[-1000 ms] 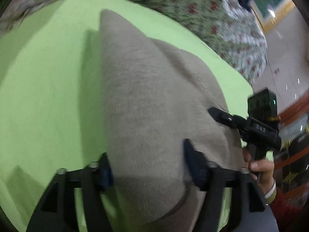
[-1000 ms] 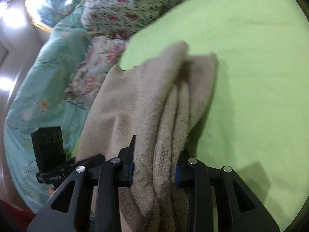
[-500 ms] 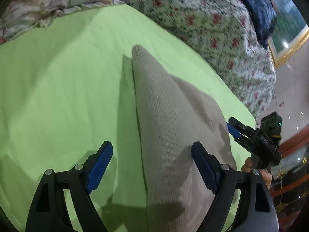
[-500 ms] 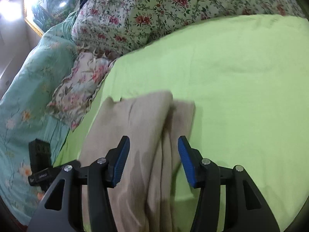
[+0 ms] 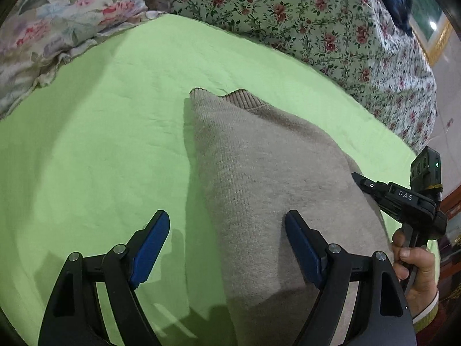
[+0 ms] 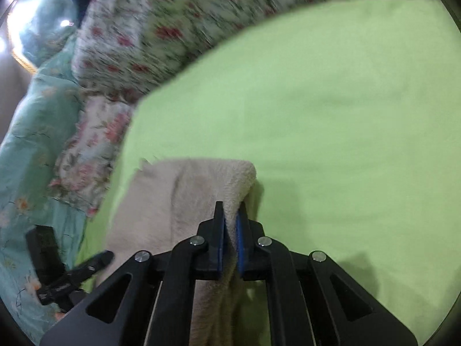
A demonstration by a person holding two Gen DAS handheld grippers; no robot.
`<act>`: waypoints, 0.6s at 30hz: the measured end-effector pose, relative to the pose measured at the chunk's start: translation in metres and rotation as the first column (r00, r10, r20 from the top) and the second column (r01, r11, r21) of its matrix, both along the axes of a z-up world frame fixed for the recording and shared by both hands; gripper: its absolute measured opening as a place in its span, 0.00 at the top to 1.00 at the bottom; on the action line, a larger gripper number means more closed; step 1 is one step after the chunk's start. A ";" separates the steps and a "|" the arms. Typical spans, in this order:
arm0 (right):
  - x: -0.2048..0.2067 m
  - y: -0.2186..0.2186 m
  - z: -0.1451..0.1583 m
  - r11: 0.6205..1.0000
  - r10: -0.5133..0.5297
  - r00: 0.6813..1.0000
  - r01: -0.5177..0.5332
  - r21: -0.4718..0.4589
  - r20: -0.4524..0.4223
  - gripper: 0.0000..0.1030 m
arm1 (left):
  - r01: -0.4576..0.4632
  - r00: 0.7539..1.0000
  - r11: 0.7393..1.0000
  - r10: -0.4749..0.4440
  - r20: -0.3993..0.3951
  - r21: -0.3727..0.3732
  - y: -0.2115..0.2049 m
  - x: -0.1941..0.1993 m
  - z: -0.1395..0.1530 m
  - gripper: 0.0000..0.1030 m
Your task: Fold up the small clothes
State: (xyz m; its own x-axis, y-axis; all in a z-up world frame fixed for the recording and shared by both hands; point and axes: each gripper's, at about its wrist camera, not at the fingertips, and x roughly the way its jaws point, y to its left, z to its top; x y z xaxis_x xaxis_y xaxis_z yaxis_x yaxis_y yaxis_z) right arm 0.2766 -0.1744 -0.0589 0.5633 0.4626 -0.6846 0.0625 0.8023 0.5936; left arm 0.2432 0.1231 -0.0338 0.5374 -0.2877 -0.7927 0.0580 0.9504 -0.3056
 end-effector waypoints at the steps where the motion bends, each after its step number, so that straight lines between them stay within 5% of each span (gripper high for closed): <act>1: -0.002 0.000 0.002 1.000 -0.001 1.000 0.001 0.021 0.004 0.90 | 0.001 1.000 1.000 -0.001 0.001 0.002 0.002 -0.002 0.002 0.20; 4: -0.011 -0.004 0.015 0.997 -0.010 1.000 0.009 0.079 0.006 0.85 | 0.003 1.000 1.000 -0.003 0.002 -0.003 0.012 -0.020 0.010 0.20; 8: -0.047 -0.001 0.037 0.997 0.005 0.998 -0.010 0.081 0.057 0.62 | -0.002 0.999 1.000 0.002 0.044 0.000 0.029 -0.073 0.023 0.20; 18: -0.175 0.004 0.033 0.993 0.005 0.999 -0.011 0.116 0.049 0.60 | 0.011 0.993 0.991 -0.027 0.115 0.134 0.016 -0.218 -0.003 0.20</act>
